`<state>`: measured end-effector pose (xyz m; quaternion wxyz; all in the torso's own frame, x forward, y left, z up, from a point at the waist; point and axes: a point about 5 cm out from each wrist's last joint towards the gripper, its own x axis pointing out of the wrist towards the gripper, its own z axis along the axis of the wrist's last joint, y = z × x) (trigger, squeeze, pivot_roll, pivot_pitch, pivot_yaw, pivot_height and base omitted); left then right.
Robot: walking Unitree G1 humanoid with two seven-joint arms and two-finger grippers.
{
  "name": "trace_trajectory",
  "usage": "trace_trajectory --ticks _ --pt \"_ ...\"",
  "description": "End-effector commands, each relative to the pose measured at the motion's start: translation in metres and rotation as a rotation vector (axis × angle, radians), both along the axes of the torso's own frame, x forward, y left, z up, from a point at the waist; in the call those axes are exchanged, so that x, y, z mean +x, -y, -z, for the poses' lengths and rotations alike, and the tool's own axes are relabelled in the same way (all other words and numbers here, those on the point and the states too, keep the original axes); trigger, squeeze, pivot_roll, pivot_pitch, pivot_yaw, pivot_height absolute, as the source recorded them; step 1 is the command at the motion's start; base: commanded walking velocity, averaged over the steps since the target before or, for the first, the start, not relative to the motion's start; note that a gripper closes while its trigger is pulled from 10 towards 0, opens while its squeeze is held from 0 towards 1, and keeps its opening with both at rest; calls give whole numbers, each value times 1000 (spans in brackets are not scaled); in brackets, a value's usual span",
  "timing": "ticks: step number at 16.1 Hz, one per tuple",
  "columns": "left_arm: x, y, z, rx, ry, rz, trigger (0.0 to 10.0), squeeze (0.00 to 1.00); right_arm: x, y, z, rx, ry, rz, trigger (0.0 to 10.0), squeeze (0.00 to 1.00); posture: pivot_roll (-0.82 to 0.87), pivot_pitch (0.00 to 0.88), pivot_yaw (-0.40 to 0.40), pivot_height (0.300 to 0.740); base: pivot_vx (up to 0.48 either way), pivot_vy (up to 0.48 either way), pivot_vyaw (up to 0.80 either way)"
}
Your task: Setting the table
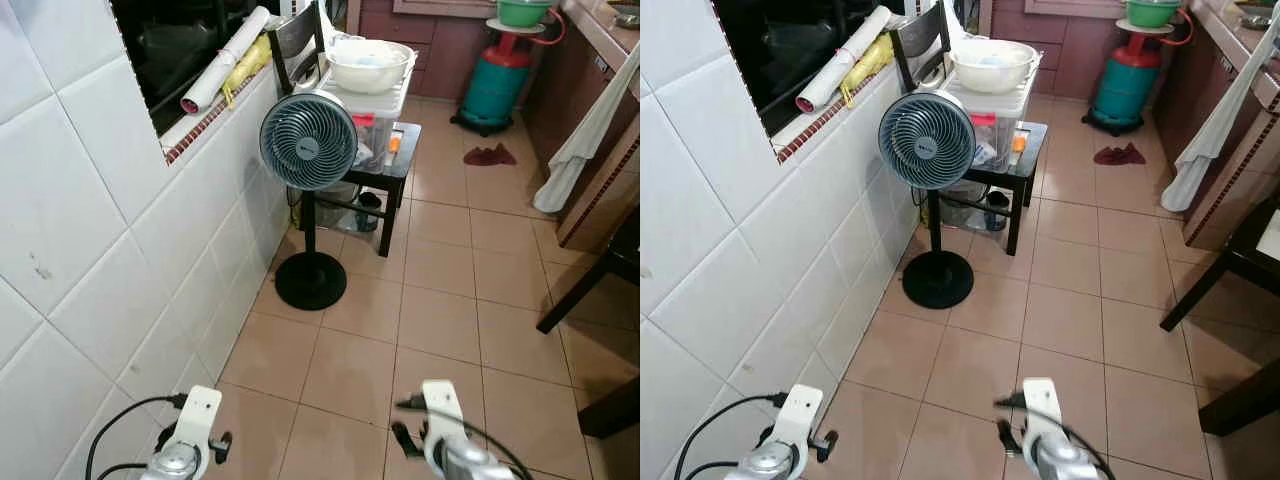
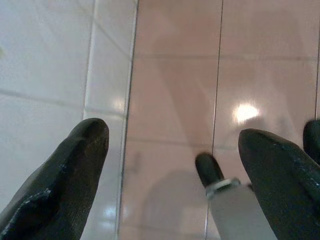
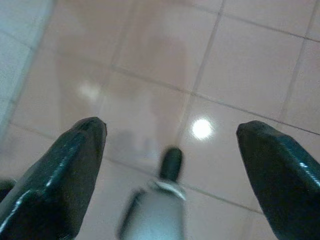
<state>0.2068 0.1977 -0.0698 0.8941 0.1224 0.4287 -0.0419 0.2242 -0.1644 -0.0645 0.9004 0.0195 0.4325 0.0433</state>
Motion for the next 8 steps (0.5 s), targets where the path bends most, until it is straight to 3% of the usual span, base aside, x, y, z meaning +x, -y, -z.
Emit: trace_trajectory --ticks 1,3,5,8 --pt "16 -8 -12 -1 90 -7 10000 0 19 -6 -13 77 65 17 10000 0 -7 0 8 740 0 0 0" --pt "28 -12 -23 -9 163 18 10000 0 32 -10 -22 95 105 -15 10000 0 -2 0 2 740 0 0 0" --pt "56 -28 -53 -43 337 40 10000 0 62 -15 -48 107 226 -88 10000 0 -1 0 -6 740 0 0 0" --pt "54 -27 -62 -83 451 38 10000 0 76 -15 -64 138 316 -133 10000 0 -8 0 2 740 0 0 0"
